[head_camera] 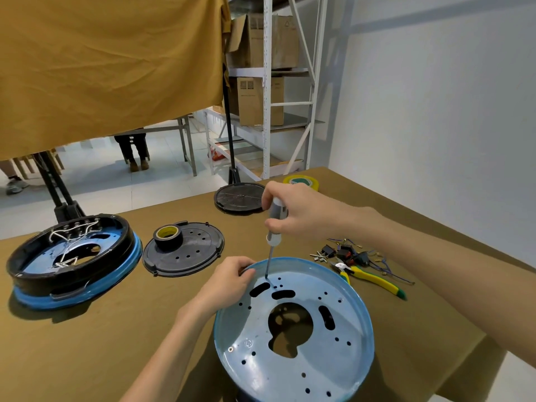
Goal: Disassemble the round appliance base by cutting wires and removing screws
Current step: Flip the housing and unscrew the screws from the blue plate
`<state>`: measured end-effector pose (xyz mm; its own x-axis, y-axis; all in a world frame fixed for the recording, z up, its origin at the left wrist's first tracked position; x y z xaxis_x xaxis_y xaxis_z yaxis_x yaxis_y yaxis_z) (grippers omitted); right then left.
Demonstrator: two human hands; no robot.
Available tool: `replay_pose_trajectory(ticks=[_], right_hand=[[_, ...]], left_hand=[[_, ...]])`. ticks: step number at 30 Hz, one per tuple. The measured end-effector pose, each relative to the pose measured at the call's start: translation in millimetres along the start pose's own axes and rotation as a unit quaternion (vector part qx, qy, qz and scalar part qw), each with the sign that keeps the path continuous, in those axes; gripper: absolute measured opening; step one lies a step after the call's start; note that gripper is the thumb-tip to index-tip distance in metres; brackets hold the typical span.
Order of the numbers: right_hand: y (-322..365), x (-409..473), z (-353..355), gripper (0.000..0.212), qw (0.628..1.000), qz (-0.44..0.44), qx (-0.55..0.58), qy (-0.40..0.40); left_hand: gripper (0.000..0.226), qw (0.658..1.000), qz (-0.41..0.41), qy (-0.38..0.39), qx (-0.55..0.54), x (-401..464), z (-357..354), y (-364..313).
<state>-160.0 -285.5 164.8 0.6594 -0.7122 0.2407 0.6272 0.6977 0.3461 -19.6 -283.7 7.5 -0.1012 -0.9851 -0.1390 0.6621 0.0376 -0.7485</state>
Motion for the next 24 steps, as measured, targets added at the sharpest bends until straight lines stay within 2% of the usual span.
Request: replay_pose_trajectory(ticks=[3,7,8,10,13,14,16,18,19,22,24], right_hand=[[1.2,-3.6,0.1,0.033,0.999,-0.002,0.039,0.023],[5.7,-4.1,1.1,0.032,0.992,0.009,-0.117,-0.053],[5.9,-3.5,0.8,0.03,0.991,0.009,-0.12,-0.061],[5.6,-1.9,-1.8,0.026,0.998,0.005,-0.048,-0.041],[7.1,-2.2,-3.8,0.038,0.998,-0.003,0.047,0.03],[8.5,-1.2,-3.7,0.038,0.999,-0.003,0.033,0.037],[11.3,3.3,0.5,0.029,0.996,-0.004,-0.085,0.008],[14.5,7.7,6.3,0.04,0.975,-0.017,-0.216,-0.036],[15.2,9.9,5.9,0.039,0.971,-0.02,-0.233,-0.042],[16.5,13.0,1.2,0.016,0.996,-0.007,-0.082,0.024],[18.7,11.3,0.4,0.034,0.996,-0.013,-0.01,0.084]], left_hand=[[0.021,0.999,-0.007,-0.038,0.035,-0.2,-0.1,1.8],[0.021,0.998,-0.01,-0.048,0.04,-0.4,-0.9,3.4],[0.021,0.998,-0.012,-0.049,0.038,-0.3,-0.7,4.1],[0.023,0.998,-0.02,-0.054,0.028,-0.3,-0.1,5.2],[0.025,0.998,-0.03,-0.048,0.013,-1.2,-1.4,5.4],[0.025,0.998,-0.033,-0.047,0.013,-1.4,-1.7,5.0],[0.025,0.998,-0.037,-0.048,0.016,-1.9,-1.8,4.4],[0.025,0.998,-0.038,-0.051,0.021,-2.3,-1.6,4.3],[0.024,0.998,-0.037,-0.053,0.024,-2.4,-1.6,4.5],[0.023,0.997,-0.04,-0.054,0.037,-1.0,-2.4,4.3],[0.023,0.997,-0.038,-0.05,0.05,-0.2,-3.2,3.8]])
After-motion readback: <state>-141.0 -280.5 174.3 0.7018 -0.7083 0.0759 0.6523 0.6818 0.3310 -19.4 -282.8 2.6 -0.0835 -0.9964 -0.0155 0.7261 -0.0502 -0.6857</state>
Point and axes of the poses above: each hand's wrist, its own x-axis towards the middle knuckle, its own z-axis out of the back of the hand, y = z × x, the point moved 7 cm from there along x, towards the middle knuckle, and after that the axes turned 9 degrees about z, right-handed, at the moved point
